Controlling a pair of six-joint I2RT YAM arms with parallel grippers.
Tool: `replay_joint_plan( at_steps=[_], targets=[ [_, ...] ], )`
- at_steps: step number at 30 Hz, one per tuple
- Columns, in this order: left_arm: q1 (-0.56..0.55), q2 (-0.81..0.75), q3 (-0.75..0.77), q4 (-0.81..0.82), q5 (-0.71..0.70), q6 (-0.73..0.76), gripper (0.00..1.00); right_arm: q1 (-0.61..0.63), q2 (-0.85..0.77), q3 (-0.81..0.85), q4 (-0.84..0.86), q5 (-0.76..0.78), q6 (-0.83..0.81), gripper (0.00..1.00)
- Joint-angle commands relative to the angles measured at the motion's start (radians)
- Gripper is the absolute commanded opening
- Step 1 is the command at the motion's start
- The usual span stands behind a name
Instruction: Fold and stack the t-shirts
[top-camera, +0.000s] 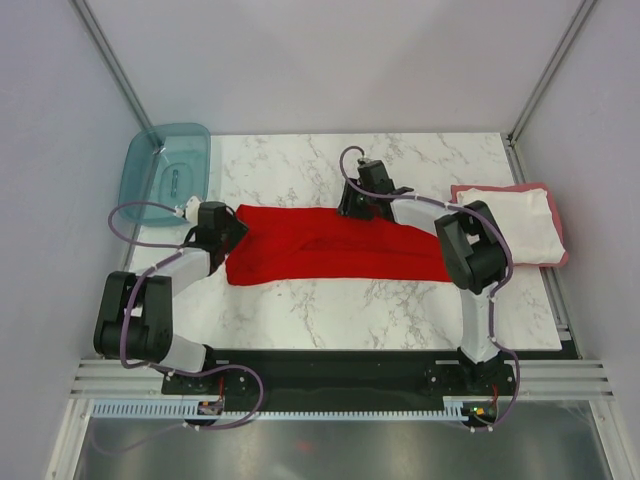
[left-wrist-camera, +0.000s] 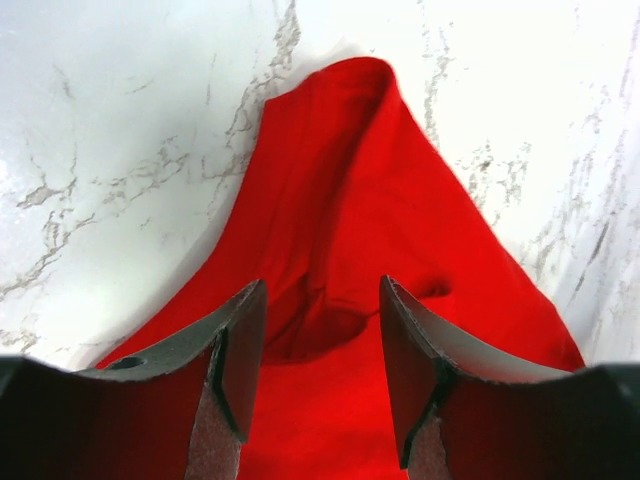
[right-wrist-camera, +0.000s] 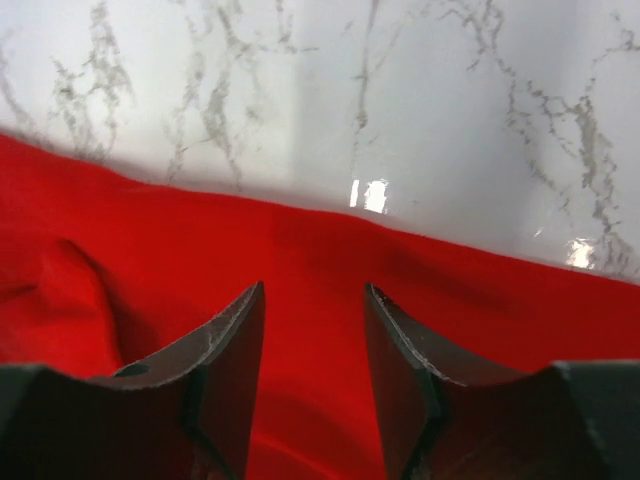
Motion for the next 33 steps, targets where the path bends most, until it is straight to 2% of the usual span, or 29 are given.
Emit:
replay_joint_plan(
  at_steps=[1, 6, 8, 12, 21, 33],
  targets=[
    [0.001, -0.061, 0.027, 0.022, -0.012, 0.043, 0.56, 0.026, -0.118, -0.028, 0.093, -0.052, -0.064, 0.52],
    [-0.002, -0.080, 0.027, 0.016, 0.038, 0.037, 0.55, 0.097, -0.092, 0.033, 0.093, -0.141, -0.137, 0.50],
    [-0.003, -0.083, 0.019, 0.010, 0.046, 0.029, 0.55, 0.115, -0.037, 0.102, 0.075, -0.203, -0.154, 0.49],
    [-0.003, -0.107, 0.003, 0.011, 0.063, 0.011, 0.56, 0.167, 0.064, 0.253, 0.006, -0.221, -0.196, 0.46],
    [-0.005, -0.129, -0.013, 0.031, 0.094, -0.009, 0.56, 0.238, 0.213, 0.458, -0.092, -0.168, -0.246, 0.44],
    [-0.005, -0.144, -0.020, 0.031, 0.092, -0.009, 0.56, 0.284, 0.323, 0.596, -0.181, -0.091, -0.305, 0.45]
  ],
)
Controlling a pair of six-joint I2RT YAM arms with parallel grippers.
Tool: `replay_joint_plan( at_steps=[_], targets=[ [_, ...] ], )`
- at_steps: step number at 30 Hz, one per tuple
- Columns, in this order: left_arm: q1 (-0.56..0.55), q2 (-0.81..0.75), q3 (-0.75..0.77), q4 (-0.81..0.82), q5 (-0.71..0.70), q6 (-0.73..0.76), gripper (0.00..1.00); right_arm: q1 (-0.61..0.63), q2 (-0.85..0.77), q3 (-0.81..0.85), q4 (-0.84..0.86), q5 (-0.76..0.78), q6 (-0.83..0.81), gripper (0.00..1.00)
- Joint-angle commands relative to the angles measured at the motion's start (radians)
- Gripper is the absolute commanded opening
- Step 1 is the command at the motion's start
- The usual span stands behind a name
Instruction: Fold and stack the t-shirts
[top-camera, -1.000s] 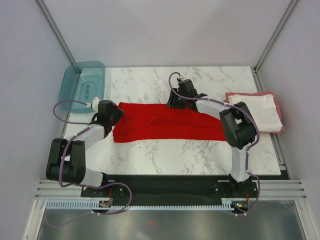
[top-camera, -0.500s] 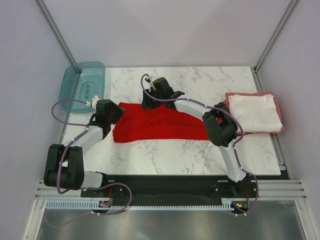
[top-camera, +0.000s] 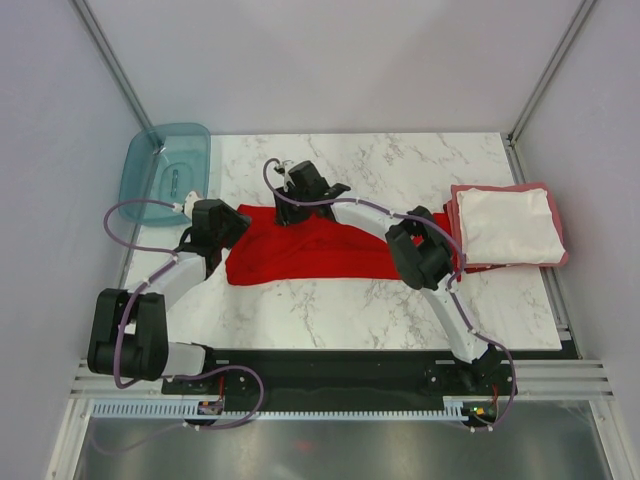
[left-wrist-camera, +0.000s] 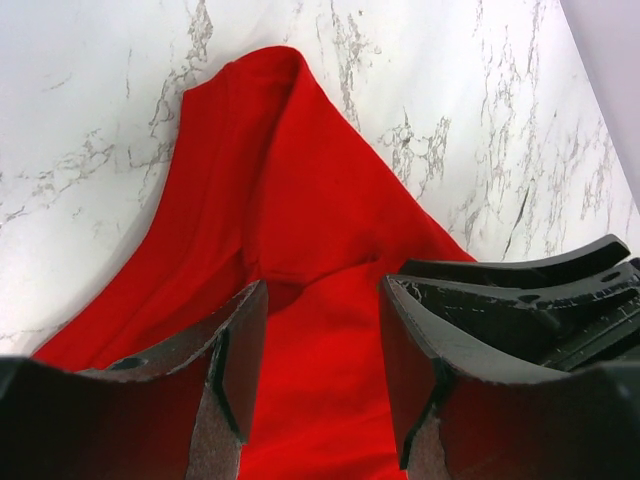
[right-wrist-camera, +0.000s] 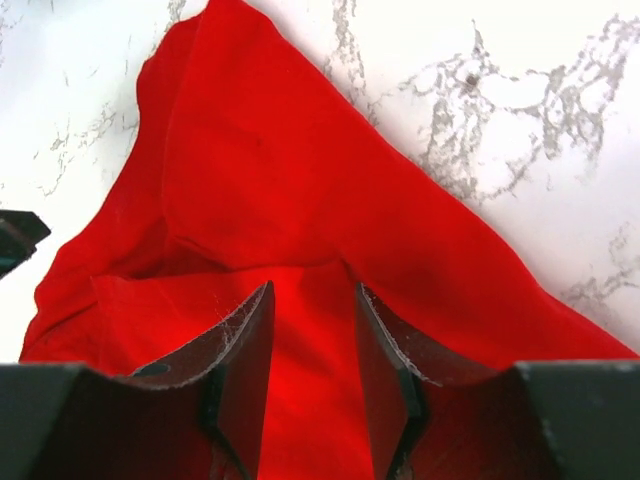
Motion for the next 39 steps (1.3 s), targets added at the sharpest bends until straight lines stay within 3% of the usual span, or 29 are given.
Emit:
replay_joint_plan(
  at_steps=[1, 11, 14, 17, 19, 26, 39],
  targets=[
    [-0.004, -0.039, -0.012, 0.031, 0.000, -0.012, 0.56, 0.020, 0.031, 0.077, -0.028, 0.031, -0.040, 0.45],
    [-0.004, -0.041, -0.012, 0.031, -0.001, -0.009, 0.55, 0.036, 0.053, 0.103, -0.051, 0.031, -0.054, 0.39],
    [-0.004, -0.042, -0.014, 0.030, -0.001, -0.006, 0.55, 0.039, 0.051, 0.101, -0.056, 0.040, -0.055, 0.28],
    [-0.004, -0.047, -0.016, 0.030, -0.003, -0.006, 0.55, 0.039, 0.037, 0.100, -0.054, 0.041, -0.051, 0.07],
    [-0.004, -0.050, -0.016, 0.031, -0.003, -0.006, 0.55, 0.040, 0.016, 0.095, -0.056, 0.037, -0.048, 0.01],
    [-0.007, -0.048, -0.016, 0.030, 0.000, -0.003, 0.55, 0.040, -0.101, 0.006, -0.011, -0.006, -0.023, 0.00],
    [-0.022, -0.015, 0.000, 0.034, 0.023, 0.023, 0.55, 0.055, -0.400, -0.397, 0.090, -0.012, 0.058, 0.00]
  ],
)
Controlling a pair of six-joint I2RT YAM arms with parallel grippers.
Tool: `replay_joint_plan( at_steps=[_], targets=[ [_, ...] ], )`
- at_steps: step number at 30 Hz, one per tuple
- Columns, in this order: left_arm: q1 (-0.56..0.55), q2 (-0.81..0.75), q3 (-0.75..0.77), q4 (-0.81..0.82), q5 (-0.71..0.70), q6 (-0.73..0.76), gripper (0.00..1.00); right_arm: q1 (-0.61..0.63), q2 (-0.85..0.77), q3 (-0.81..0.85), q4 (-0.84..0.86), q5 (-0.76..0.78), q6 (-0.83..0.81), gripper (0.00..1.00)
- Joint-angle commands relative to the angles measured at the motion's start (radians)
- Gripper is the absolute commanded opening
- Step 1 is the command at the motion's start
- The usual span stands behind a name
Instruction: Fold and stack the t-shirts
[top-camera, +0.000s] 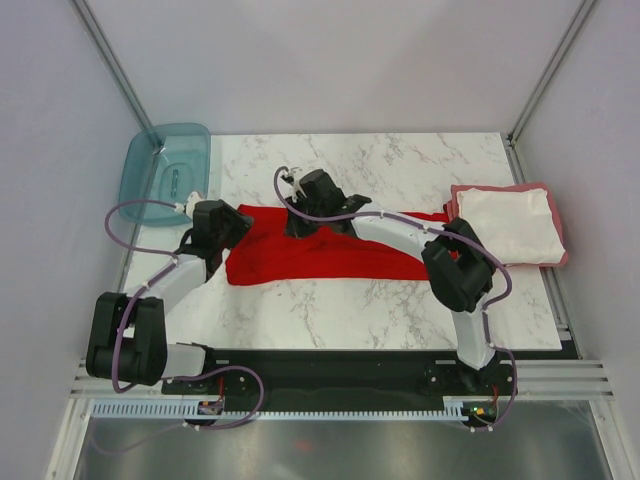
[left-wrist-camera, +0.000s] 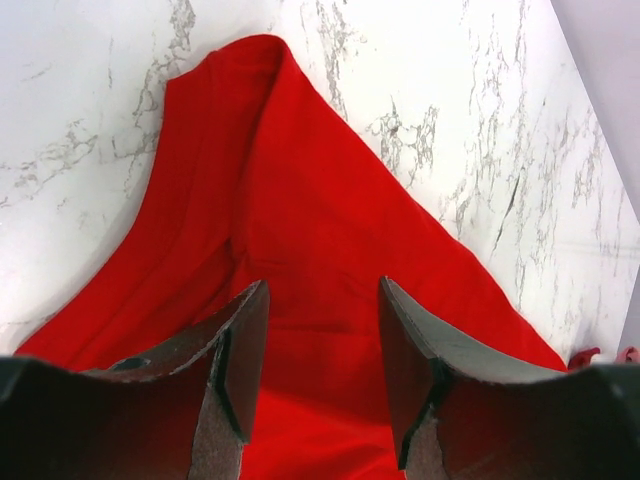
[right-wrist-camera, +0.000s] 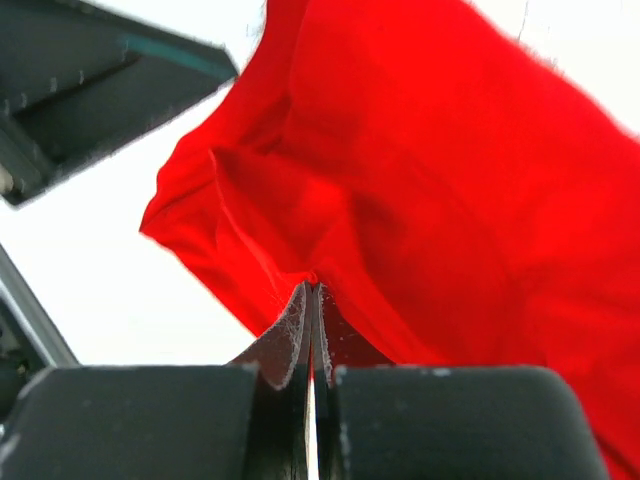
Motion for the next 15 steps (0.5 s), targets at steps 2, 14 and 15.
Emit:
replay_joint_plan(
  at_steps=[2, 14, 15],
  targets=[
    [-0.009, 0.021, 0.018, 0.031, 0.034, 0.029, 0.55, 0.004, -0.103, -0.146, 0.064, 0.004, 0.046, 0.00],
    [-0.022, -0.070, -0.006, -0.037, 0.089, 0.148, 0.57, 0.004, -0.244, -0.436, 0.197, -0.024, 0.144, 0.00],
    [-0.022, -0.081, -0.017, -0.037, 0.089, 0.151, 0.57, 0.004, -0.260, -0.451, 0.206, -0.029, 0.148, 0.00]
  ],
)
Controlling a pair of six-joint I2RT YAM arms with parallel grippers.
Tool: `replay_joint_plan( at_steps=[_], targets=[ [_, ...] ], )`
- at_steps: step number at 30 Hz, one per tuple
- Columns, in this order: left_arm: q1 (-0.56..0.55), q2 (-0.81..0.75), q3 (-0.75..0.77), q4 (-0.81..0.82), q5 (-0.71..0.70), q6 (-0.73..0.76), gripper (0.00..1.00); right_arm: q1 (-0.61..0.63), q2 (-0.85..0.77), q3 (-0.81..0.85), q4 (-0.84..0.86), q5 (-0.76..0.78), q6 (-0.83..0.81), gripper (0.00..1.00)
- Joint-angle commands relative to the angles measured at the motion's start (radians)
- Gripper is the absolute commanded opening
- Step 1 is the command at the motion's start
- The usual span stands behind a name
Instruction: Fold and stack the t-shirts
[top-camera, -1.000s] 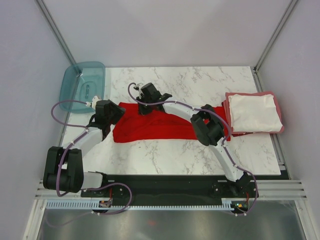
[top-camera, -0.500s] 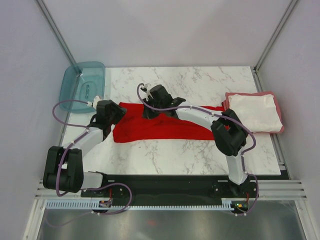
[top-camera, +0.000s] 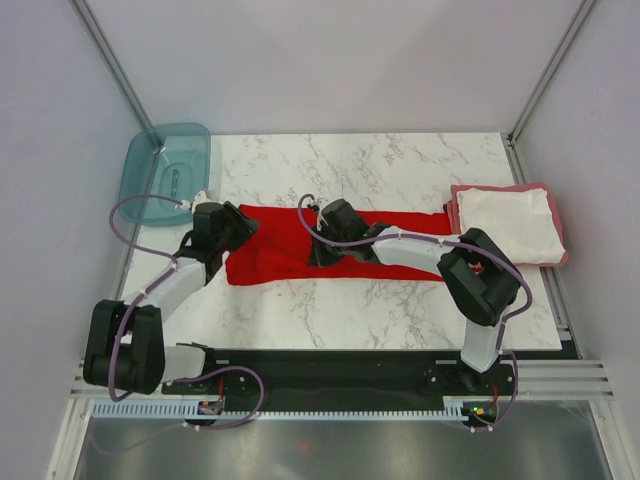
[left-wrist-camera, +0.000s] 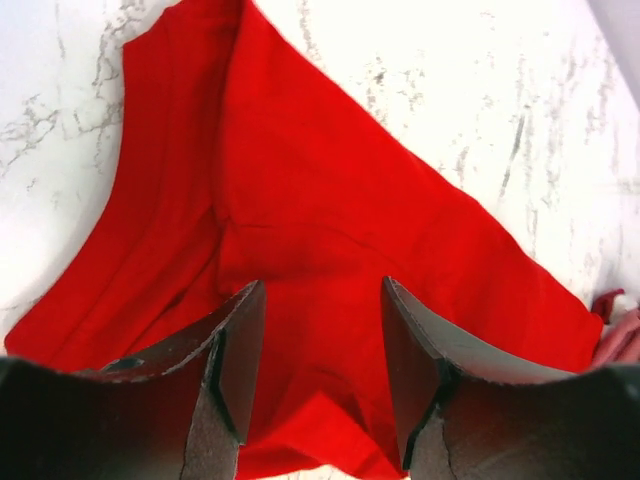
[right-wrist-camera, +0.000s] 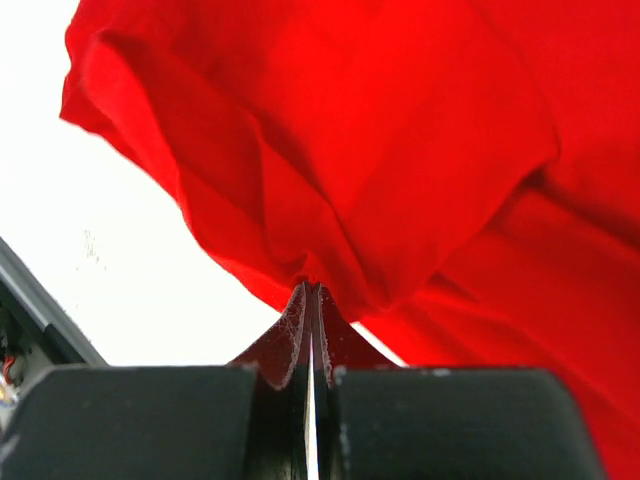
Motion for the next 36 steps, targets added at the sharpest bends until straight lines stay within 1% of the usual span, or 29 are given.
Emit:
replay_joint_plan(
  at_steps=[1, 4, 8, 13, 16, 20, 27, 30, 32, 36],
  targets=[
    [-0.005, -0.085, -0.027, -0.005, 0.056, 0.068, 0.58, 0.002, -0.081, -0.053, 0.090, -0.037, 0.042, 0.00],
    [-0.005, -0.112, -0.047, -0.010, 0.116, 0.088, 0.58, 0.002, -0.110, -0.098, 0.116, -0.037, 0.045, 0.00],
    [-0.005, -0.144, -0.080, -0.021, 0.173, 0.122, 0.60, 0.002, -0.124, -0.096, 0.128, -0.034, 0.045, 0.00],
    [-0.005, -0.164, -0.099, -0.035, 0.193, 0.174, 0.62, -0.003, -0.094, -0.081, 0.136, -0.034, 0.055, 0.00],
    [-0.005, -0.162, -0.102, -0.042, 0.209, 0.203, 0.62, -0.015, -0.072, -0.092, 0.169, -0.058, 0.077, 0.00],
    [-0.005, -0.152, -0.107, -0.042, 0.236, 0.217, 0.63, -0.049, -0.060, -0.116, 0.234, -0.072, 0.109, 0.00],
    [-0.005, -0.124, -0.122, -0.042, 0.275, 0.220, 0.62, -0.100, 0.011, -0.142, 0.278, -0.112, 0.166, 0.00],
    [-0.005, -0.112, -0.130, -0.050, 0.291, 0.219, 0.62, -0.101, 0.035, -0.153, 0.292, -0.131, 0.183, 0.02],
    [-0.005, -0.121, -0.133, -0.064, 0.289, 0.219, 0.62, -0.100, 0.034, -0.168, 0.294, -0.128, 0.184, 0.06],
    [-0.006, -0.141, -0.142, -0.070, 0.288, 0.225, 0.63, -0.101, 0.031, -0.190, 0.305, -0.143, 0.187, 0.08]
  ],
)
